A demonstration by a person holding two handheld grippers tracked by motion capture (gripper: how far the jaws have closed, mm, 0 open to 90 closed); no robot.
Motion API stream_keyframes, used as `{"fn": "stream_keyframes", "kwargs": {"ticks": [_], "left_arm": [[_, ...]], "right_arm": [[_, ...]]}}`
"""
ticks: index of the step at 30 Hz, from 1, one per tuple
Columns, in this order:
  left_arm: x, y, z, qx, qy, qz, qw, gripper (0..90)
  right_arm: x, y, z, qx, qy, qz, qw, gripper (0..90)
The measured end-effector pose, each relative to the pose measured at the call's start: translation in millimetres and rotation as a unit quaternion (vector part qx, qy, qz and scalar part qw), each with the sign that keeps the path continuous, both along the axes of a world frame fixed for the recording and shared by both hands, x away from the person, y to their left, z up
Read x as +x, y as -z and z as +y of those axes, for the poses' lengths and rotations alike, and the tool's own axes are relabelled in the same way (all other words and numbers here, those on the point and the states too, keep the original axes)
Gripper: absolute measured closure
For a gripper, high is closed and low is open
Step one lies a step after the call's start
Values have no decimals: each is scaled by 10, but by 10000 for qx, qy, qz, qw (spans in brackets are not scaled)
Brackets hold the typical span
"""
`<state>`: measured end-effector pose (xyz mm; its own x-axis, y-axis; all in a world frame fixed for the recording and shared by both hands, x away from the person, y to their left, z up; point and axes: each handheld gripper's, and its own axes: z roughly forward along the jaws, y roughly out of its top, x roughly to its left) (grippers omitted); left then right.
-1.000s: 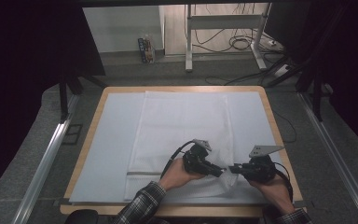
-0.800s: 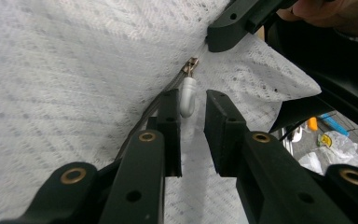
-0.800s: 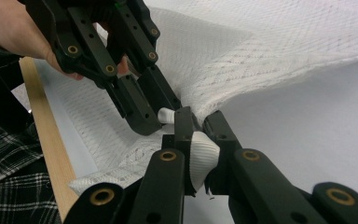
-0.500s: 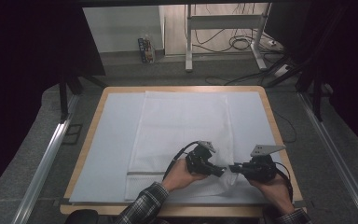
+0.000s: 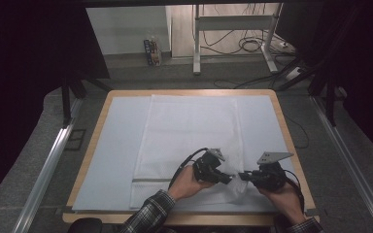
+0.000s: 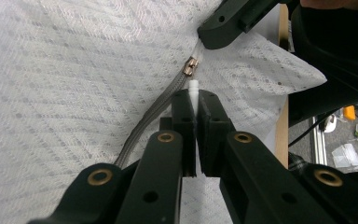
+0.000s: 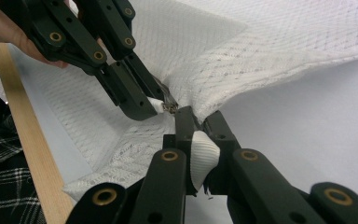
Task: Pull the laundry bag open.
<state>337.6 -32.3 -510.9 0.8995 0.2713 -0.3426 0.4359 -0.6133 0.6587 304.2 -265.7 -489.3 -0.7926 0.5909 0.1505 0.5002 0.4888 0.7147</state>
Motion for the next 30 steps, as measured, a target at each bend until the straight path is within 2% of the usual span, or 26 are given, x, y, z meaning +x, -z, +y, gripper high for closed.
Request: {"fn": "stream_keyframes", "kwargs": {"ticks": [5,8,10,13,15,27,28,30], "left_arm": [[-17,-19,-1,77,24,-89,9999,877],[-30,-27,9,219,55,-229,9995,877],[-29,-25,25,199,54,-176,9996,877],[-39,-24,26,229,60,-210,9995,877],[-31,-13,60,288,12,-216,9994,877],[-40,1,168,295,-22,-147,9995,876],[-36,9,193,320,-49,-162,9993,876],[-31,13,229,306,-90,-136,9994,876]], "right_arm": [[-8,4,-1,-21,30,44,10000,862],[-13,11,1,-119,112,42,9999,863],[-10,21,-9,-75,120,86,9999,862],[-13,23,4,-107,99,71,9999,862],[-11,28,-3,-248,201,38,9995,863],[-12,45,-20,-244,192,66,9995,862],[-8,52,-24,-321,224,37,9992,862],[0,60,-42,-299,274,74,9992,862]]}}
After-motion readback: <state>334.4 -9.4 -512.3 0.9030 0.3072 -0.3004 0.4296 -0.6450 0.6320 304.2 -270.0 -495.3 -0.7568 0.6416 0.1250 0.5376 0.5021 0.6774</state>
